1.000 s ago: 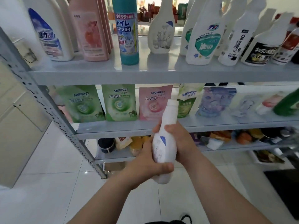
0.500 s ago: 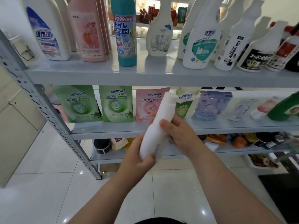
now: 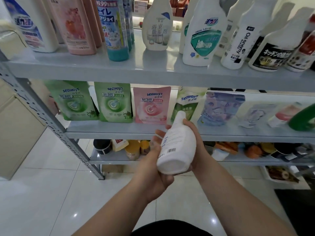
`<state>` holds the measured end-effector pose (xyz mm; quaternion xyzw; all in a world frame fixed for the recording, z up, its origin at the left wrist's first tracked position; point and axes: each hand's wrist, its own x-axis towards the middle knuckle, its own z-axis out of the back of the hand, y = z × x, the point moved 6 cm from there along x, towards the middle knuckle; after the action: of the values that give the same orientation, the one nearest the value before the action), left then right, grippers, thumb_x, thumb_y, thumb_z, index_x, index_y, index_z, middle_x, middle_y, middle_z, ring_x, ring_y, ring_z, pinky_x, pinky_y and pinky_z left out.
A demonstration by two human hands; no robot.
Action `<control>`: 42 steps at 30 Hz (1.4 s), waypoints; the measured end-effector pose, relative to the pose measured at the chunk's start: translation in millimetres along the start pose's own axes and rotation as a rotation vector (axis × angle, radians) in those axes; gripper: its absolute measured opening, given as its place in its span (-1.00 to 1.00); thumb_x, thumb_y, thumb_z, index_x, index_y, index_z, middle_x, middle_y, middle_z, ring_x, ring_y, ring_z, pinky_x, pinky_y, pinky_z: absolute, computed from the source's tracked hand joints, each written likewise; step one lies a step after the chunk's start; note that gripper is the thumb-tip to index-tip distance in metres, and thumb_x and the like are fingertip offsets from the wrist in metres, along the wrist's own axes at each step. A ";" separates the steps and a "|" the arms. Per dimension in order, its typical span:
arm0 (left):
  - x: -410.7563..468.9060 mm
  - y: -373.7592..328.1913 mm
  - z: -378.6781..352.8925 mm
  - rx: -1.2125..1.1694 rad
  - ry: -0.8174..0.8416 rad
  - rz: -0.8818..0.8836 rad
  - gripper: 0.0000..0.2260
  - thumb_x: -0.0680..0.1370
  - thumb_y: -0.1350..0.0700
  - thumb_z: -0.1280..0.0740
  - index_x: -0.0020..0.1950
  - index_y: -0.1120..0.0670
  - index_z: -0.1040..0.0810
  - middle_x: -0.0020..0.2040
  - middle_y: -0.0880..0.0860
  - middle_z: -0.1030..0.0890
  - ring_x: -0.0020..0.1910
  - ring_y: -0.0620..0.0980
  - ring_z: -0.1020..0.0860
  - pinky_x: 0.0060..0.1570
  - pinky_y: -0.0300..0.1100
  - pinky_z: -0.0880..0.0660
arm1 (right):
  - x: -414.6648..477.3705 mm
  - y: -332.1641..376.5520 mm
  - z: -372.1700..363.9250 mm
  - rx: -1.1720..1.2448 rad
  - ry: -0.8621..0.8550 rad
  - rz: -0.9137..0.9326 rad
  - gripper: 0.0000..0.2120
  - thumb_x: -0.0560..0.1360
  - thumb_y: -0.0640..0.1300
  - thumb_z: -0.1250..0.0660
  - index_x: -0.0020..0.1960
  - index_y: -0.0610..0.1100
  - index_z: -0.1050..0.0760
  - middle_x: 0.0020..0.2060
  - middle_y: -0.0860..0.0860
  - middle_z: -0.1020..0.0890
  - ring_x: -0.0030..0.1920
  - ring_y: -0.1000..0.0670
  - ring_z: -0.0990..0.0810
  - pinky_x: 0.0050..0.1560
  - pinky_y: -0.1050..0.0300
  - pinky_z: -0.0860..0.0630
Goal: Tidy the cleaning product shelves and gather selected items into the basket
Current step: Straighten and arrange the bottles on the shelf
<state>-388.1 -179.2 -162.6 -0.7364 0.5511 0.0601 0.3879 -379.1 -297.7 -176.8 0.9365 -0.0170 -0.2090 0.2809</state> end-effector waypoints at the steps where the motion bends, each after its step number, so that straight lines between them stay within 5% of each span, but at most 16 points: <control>1: 1.9 3.0 -6.0 0.014 0.018 0.019 -0.58 0.56 -0.20 -0.28 0.25 0.06 -0.61 -0.04 0.19 -0.72 -0.35 0.19 -0.67 -0.70 -0.30 -0.37 | 3.0 0.5 5.6 0.016 -0.016 0.022 -0.36 0.40 0.27 -0.48 0.22 -0.21 -0.49 0.23 -0.30 -0.65 0.22 -0.34 -0.66 0.11 -0.32 -0.63; 5: 15.5 15.0 -18.4 0.065 0.039 0.031 -0.62 0.65 -0.14 -0.26 0.34 0.07 -0.54 -0.14 0.15 -0.65 -0.49 0.04 -0.53 -0.64 -0.31 -0.36 | 6.5 10.8 26.3 -0.010 -0.154 0.070 -0.34 0.38 0.30 -0.49 0.26 -0.16 -0.54 0.05 -0.16 -0.75 0.05 -0.14 -0.76 -0.05 -0.11 -0.71; 7: 21.7 16.0 -16.3 0.196 0.035 0.004 -0.59 0.67 -0.19 -0.20 0.34 0.07 -0.54 0.01 0.16 -0.70 -0.29 0.18 -0.67 -0.49 -0.18 -0.53 | 3.0 24.7 30.9 -0.156 -0.234 0.127 -0.47 0.38 0.30 -0.50 0.09 -0.11 -0.67 -0.07 -0.12 -0.76 -0.09 -0.09 -0.77 -0.18 -0.02 -0.69; 10: 28.5 8.7 -7.1 0.322 -0.002 -0.085 -0.43 0.54 -0.34 -0.28 0.37 0.04 -0.55 0.17 0.22 -0.69 0.03 0.29 -0.70 -0.25 0.09 -0.64 | -4.9 59.0 29.9 -0.631 -0.348 0.326 -0.45 0.26 0.32 -0.51 0.07 -0.04 -0.62 -0.12 0.00 -0.75 -0.14 -0.02 -0.76 -0.12 -0.03 -0.67; 13: 33.7 -4.5 6.2 0.438 -0.154 -0.258 -0.45 0.44 -0.26 -0.39 0.33 0.01 -0.51 0.03 0.12 -0.73 -0.16 0.16 -0.72 -0.38 -0.01 -0.59 | -12.1 78.2 23.5 -0.854 -0.329 0.424 -0.49 0.26 0.37 -0.44 0.04 0.05 -0.61 -0.14 0.15 -0.74 -0.14 0.07 -0.74 -0.16 0.06 -0.65; 18: 36.3 -2.0 13.6 0.233 -0.141 -0.250 -0.59 0.44 -0.31 -0.31 -0.07 -0.03 -0.76 -0.16 0.10 -0.72 -0.41 0.03 -0.62 -0.62 -0.22 -0.38 | -20.1 81.2 14.4 -0.720 -0.230 0.404 -0.81 0.45 0.16 -0.43 0.00 0.12 -0.67 -0.13 0.06 -0.76 -0.22 0.08 -0.72 -0.32 0.18 -0.60; 20: 37.0 -1.3 17.1 0.237 -0.117 -0.213 -0.57 0.44 -0.32 -0.30 -0.01 -0.05 -0.76 -0.04 0.12 -0.74 -0.27 0.12 -0.70 -0.49 -0.07 -0.54 | -23.4 80.4 7.8 -0.717 -0.214 0.421 -0.87 0.46 0.16 -0.42 -0.04 0.17 -0.68 -0.13 0.08 -0.76 -0.22 0.09 -0.73 -0.31 0.20 -0.60; 23: 37.8 -7.1 19.3 0.312 -0.050 -0.218 -0.55 0.52 -0.23 -0.42 0.33 -0.05 -0.58 0.19 0.13 -0.70 0.09 0.21 -0.70 -0.14 0.16 -0.64 | -25.0 74.7 -1.3 -0.730 -0.230 0.441 -0.80 0.41 0.18 -0.44 -0.01 0.16 -0.66 -0.10 0.12 -0.75 -0.12 0.06 -0.75 -0.16 0.10 -0.63; 26: 30.6 -20.0 16.3 0.494 -0.013 -0.333 -0.47 0.31 -0.09 -0.63 0.24 -0.18 -0.60 0.14 0.09 -0.72 0.06 0.10 -0.72 -0.15 -0.08 -0.64 | -26.3 62.0 -12.0 -0.755 -0.179 0.485 -0.67 0.38 0.17 -0.48 0.11 0.12 -0.59 -0.04 0.16 -0.73 -0.03 0.07 -0.74 -0.06 0.12 -0.64; 29: 21.0 -34.4 25.3 0.781 -0.157 -0.441 -0.44 0.12 -0.17 -0.66 0.08 -0.27 -0.60 0.00 -0.06 -0.73 -0.06 -0.03 -0.71 -0.26 -0.14 -0.64 | -27.8 46.5 -21.2 -0.844 -0.119 0.464 -0.68 0.32 0.28 -0.45 0.04 0.23 -0.58 -0.03 0.19 -0.71 0.00 0.12 -0.71 0.01 0.08 -0.65; 33: 4.1 -56.9 35.3 1.359 -0.384 -0.612 -0.50 0.17 -0.29 -0.51 0.03 -0.39 -0.40 -0.07 -0.32 -0.60 -0.11 -0.36 -0.56 -0.32 -0.39 -0.44 | -40.4 63.4 -36.1 -1.115 -0.285 0.662 -0.61 0.35 0.42 -0.31 -0.08 0.13 -0.50 -0.21 0.31 -0.60 -0.22 0.30 -0.56 -0.25 0.42 -0.46; 37: -13.3 -73.0 43.9 1.633 -0.474 -0.748 -0.50 0.34 -0.18 -0.55 0.19 -0.26 -0.42 -0.06 -0.23 -0.49 -0.15 -0.13 -0.49 -0.25 -0.16 -0.39 | -43.5 74.6 -48.3 -1.664 -0.465 0.725 -0.59 0.58 0.31 -0.15 -0.14 -0.03 -0.43 -0.30 0.05 -0.54 -0.27 0.07 -0.52 -0.31 0.08 -0.39; 40: -23.4 -83.0 51.7 1.720 -0.474 -0.775 -0.49 0.36 -0.17 -0.55 0.24 -0.18 -0.45 -0.03 -0.21 -0.45 -0.12 -0.06 -0.48 -0.23 -0.15 -0.38 | -35.9 70.7 -60.3 -1.910 -0.531 0.601 -0.63 0.64 0.17 -0.09 -0.19 -0.04 -0.43 -0.31 0.02 -0.50 -0.24 -0.06 -0.51 -0.32 0.08 -0.33; 42: -29.3 -90.2 61.0 1.653 -0.378 -0.699 -0.50 0.30 -0.23 -0.55 0.16 -0.27 -0.45 -0.08 -0.23 -0.52 -0.15 -0.13 -0.52 -0.29 -0.22 -0.37 | -37.6 64.3 -81.4 -1.967 -0.449 0.694 -0.64 0.64 0.11 -0.05 -0.27 0.00 -0.34 -0.37 0.03 -0.46 -0.31 -0.02 -0.44 -0.36 0.08 -0.26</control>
<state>-301.3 -109.7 -144.1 -0.3271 0.0917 -0.3546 0.8711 -375.2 -304.0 -66.7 0.1820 -0.1580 -0.2070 0.9482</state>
